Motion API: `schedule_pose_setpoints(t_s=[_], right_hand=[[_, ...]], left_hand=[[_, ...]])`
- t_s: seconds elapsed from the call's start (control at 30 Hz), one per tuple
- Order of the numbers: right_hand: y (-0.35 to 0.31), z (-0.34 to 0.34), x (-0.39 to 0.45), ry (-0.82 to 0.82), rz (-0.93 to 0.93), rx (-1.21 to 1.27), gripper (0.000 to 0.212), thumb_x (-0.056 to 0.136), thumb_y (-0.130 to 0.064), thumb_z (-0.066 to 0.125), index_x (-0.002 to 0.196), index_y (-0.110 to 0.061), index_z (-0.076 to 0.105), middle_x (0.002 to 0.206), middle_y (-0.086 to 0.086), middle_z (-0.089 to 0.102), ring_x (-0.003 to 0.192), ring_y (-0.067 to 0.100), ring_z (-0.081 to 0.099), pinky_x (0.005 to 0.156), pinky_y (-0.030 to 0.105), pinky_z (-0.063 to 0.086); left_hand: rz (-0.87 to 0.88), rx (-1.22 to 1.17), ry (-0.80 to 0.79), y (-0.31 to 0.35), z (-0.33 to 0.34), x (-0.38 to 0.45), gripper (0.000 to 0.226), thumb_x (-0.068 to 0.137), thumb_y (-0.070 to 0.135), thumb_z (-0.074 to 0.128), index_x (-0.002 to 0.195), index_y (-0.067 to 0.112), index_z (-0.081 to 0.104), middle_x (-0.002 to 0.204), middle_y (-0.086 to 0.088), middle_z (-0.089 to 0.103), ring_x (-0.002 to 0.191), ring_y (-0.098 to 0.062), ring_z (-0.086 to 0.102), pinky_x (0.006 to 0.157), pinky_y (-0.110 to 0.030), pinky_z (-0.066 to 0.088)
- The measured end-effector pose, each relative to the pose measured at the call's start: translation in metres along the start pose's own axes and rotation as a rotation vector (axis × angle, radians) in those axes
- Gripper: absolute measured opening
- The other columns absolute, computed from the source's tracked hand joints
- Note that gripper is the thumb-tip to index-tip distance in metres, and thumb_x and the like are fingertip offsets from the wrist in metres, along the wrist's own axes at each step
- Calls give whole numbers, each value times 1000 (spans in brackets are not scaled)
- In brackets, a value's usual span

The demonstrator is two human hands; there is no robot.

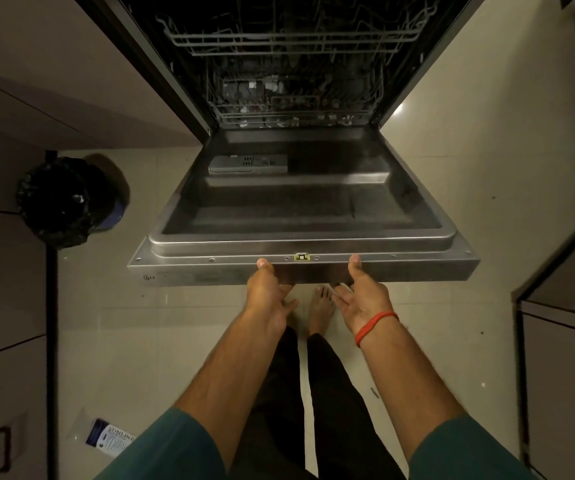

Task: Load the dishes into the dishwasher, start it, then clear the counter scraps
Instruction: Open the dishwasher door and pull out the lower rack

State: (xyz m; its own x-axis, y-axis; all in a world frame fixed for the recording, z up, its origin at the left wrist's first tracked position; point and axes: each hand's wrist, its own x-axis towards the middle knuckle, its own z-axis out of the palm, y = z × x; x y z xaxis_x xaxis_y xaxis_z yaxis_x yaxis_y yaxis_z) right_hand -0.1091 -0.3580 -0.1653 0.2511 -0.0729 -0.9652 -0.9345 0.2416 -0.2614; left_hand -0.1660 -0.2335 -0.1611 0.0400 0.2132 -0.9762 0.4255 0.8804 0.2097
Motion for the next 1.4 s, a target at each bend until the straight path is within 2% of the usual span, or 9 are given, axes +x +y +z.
schedule_pose_setpoints(t_s=[0.17, 0.3, 0.53, 0.77, 0.9, 1.0, 1.13, 1.23, 1.4], right_hand=[[22, -21, 20, 10, 34, -94, 35, 97, -34, 62, 124, -13, 58, 110, 4, 70, 117, 27, 64, 113, 45, 39], [44, -37, 34, 27, 15, -241, 25, 100, -35, 58, 116, -17, 61, 94, -7, 69, 91, 14, 67, 97, 34, 42], [77, -63, 63, 138, -109, -884, 31, 99, -45, 55, 101, -17, 65, 96, -1, 67, 100, 25, 64, 84, 32, 45], [88, -63, 41, -152, -675, -1453, 42, 98, -39, 59, 137, -24, 56, 145, -4, 46, 134, 14, 44, 110, 24, 36], [90, -56, 57, -207, -662, -1807, 65, 101, -47, 46, 158, -25, 23, 168, 1, 8, 155, 21, 6, 125, 39, 15], [95, -63, 75, -241, -582, -2079, 81, 102, -45, 44, 159, -24, -9, 164, 2, -23, 154, 25, -15, 124, 45, -1], [94, -65, 84, -254, -582, -2181, 87, 101, -44, 45, 157, -24, -19, 162, 4, -30, 152, 27, -21, 125, 47, -4], [91, -63, 83, -256, -572, -2210, 86, 102, -44, 44, 157, -22, -18, 163, 6, -28, 152, 28, -20, 125, 48, -4], [93, -58, 76, -259, -554, -2222, 84, 102, -44, 42, 158, -16, -15, 164, 10, -24, 153, 28, -15, 125, 47, -3]], left_hand=[[-44, 52, 4, -23, -16, 18, 42, 111, 40, 32, 140, 16, 52, 123, -10, 67, 117, -24, 64, 117, -56, 37], [-83, 176, 27, -45, -32, 42, 44, 112, 40, 30, 140, 17, 52, 131, -6, 65, 118, -22, 63, 115, -55, 37], [-114, 541, 73, -69, -53, 83, 50, 112, 43, 27, 143, 10, 48, 130, -5, 59, 105, -22, 60, 100, -47, 39], [-141, 921, 63, -76, -62, 125, 60, 111, 44, 24, 148, 1, 43, 143, -19, 56, 119, -35, 63, 89, -38, 42], [-79, 1367, 48, -74, -74, 147, 68, 109, 52, 20, 148, 3, 45, 151, -22, 49, 134, -39, 53, 115, -46, 40], [79, 1800, 65, -63, -81, 135, 64, 107, 58, 22, 136, 13, 58, 135, -13, 63, 125, -32, 59, 103, -43, 44], [485, 2004, 53, -55, -86, 112, 39, 106, 48, 41, 115, 21, 67, 113, -1, 70, 105, -22, 66, 89, -36, 49], [756, 1964, 4, -58, -93, 97, 44, 105, 47, 42, 143, 25, 49, 144, 0, 51, 132, -22, 50, 108, -40, 43], [578, 2109, -55, -77, -102, 96, 82, 105, 54, 38, 163, 20, -9, 171, -8, -14, 158, -31, -11, 128, -50, 3]])
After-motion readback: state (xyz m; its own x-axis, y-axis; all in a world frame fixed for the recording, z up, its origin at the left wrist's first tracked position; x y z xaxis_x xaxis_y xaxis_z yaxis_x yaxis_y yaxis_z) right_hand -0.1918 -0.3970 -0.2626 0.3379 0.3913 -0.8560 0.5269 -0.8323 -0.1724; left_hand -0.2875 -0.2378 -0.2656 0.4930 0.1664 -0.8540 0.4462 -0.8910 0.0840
